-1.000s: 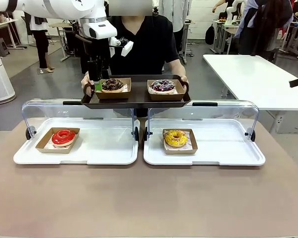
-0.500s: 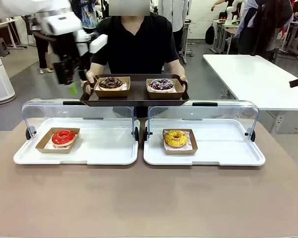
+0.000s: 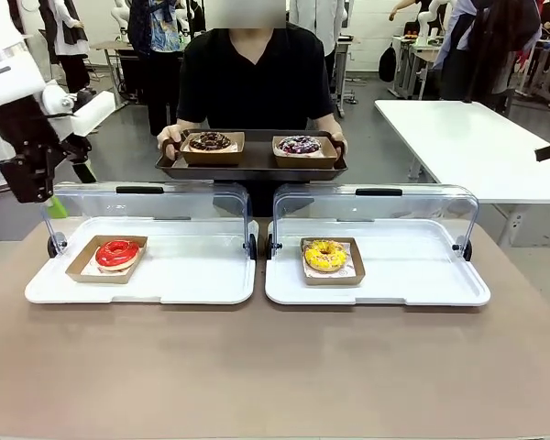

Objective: Provide the desired donut to the person.
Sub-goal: Place the picked Paper togo box onto the Handle tray extended by the person.

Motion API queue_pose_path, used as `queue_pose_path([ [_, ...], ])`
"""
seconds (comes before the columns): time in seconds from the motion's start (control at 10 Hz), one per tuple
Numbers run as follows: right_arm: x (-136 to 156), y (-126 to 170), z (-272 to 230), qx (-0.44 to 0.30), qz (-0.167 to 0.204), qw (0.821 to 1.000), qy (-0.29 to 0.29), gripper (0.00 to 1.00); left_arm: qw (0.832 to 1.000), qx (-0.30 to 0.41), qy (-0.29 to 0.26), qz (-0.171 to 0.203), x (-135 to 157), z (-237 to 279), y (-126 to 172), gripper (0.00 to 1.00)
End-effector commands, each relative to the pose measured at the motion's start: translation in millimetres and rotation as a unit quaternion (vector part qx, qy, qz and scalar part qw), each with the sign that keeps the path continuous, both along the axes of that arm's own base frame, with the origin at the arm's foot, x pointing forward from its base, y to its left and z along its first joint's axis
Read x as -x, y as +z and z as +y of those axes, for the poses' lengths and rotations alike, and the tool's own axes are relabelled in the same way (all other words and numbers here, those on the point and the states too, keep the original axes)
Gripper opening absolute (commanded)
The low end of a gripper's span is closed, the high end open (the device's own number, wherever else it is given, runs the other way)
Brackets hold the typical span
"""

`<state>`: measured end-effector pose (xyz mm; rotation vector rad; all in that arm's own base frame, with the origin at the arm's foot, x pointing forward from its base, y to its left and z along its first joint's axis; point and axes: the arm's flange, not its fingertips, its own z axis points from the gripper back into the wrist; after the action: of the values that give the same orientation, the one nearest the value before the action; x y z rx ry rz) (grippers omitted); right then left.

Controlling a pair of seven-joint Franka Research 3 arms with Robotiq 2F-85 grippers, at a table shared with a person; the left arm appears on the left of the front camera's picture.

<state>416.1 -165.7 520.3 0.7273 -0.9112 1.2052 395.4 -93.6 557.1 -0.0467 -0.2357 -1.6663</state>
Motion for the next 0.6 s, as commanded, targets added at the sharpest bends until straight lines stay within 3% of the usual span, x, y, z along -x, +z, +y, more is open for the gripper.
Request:
queue_pose_path([
  [0.0, -0.5, 1.0, 1.3, -0.009, -0.002, 1.000, 0.000, 1.00, 1.000, -0.004, -0.003, 0.000, -5.5, -5.1, 3.1, 1.00],
  [0.5, -0.5, 1.0, 1.3, -0.009, -0.002, 1.000, 0.000, 1.00, 1.000, -0.004, -0.003, 0.000, -5.5, -5.1, 3.1, 1.00],
])
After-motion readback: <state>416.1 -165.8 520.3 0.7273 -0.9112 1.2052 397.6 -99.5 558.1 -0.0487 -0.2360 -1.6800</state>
